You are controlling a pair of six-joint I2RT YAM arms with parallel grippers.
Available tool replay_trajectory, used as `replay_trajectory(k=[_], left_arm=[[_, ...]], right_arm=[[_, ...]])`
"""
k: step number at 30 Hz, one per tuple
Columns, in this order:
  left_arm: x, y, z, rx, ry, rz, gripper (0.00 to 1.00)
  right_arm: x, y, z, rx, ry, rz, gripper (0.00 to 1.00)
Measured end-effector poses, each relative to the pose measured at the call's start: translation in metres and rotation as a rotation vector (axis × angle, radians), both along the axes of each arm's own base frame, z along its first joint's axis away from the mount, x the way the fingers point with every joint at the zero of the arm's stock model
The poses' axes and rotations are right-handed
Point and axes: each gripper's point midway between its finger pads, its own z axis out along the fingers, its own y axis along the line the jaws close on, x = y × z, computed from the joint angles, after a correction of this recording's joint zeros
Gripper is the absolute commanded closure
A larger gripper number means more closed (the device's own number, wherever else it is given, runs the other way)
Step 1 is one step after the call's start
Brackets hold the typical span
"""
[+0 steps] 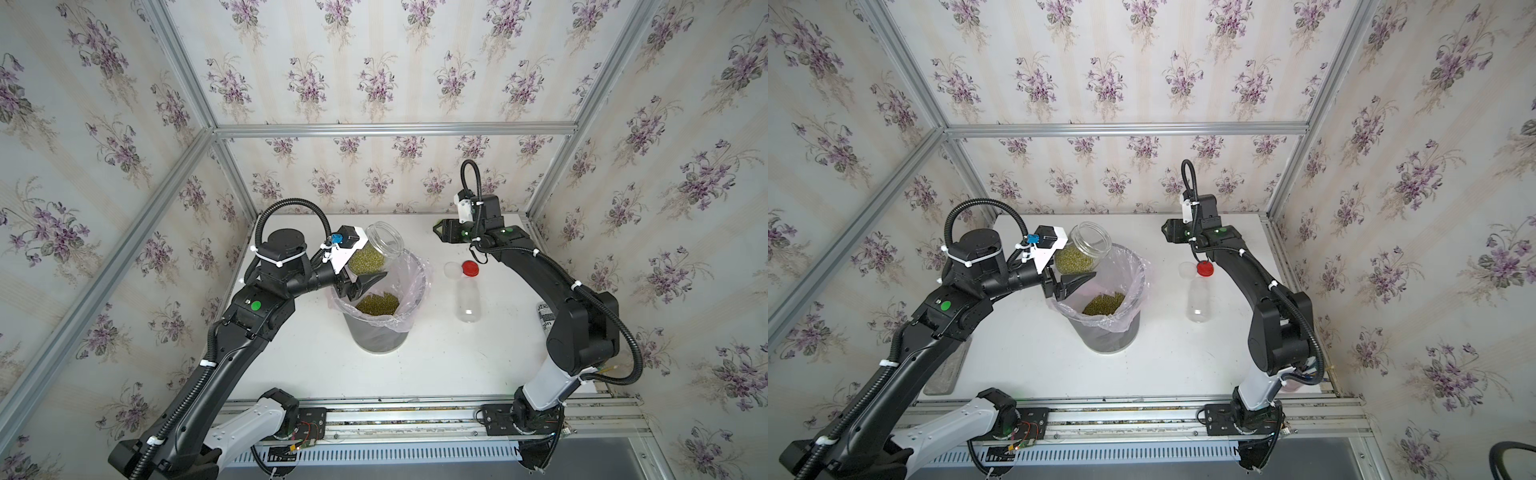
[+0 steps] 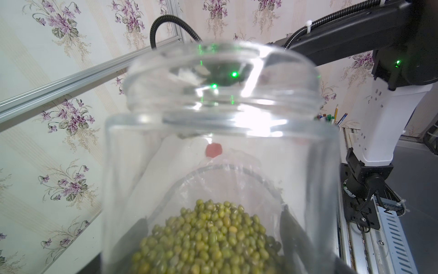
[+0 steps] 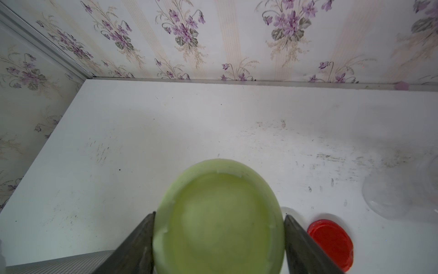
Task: Empty moldy mung beans from jars
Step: Place the lid at the center of the board.
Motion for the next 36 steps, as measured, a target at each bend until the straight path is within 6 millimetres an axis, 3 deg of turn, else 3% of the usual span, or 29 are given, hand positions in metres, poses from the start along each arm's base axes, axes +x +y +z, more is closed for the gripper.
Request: replay_trajectory(k=[4, 10, 14, 17, 21, 26, 32, 36], left_arm=[[0.0, 0.0, -0.001, -0.001, 0.006, 0.001, 0.99], [0.0, 0.0, -0.005, 0.0, 0.016, 0.0, 0.99], [0.0, -0.001, -0.005, -0.003, 0.022, 0.001, 0.99], [0.001, -0.001, -0.005, -0.006, 0.022, 0.001, 0.99], [0.0, -0.001, -0.005, -0.008, 0.017, 0.001, 0.99], [-0.002, 0.0, -0.003, -0.013, 0.008, 0.001, 0.99], [0.0, -0.001, -0.005, -0.013, 0.014, 0.002, 0.99], [0.001, -0.001, -0.004, -0.016, 0.014, 0.002, 0.99]], right_arm=[[-0.01, -0.015, -0.02, -0.013, 0.036, -0.062, 0.43], [-0.04, -0.08, -0.027, -0.011, 0.056, -0.262, 0.43], [-0.067, -0.121, -0.059, -0.007, 0.147, -0.387, 0.43], [-0.075, -0.142, -0.084, -0.027, 0.208, -0.47, 0.43], [-0.088, -0.154, -0.112, -0.03, 0.281, -0.528, 0.43], [-0.094, -0.185, -0.14, -0.036, 0.338, -0.641, 0.44], [-0.09, -0.194, -0.167, -0.036, 0.394, -0.675, 0.44], [-0.084, -0.198, -0.173, -0.032, 0.399, -0.689, 0.44]])
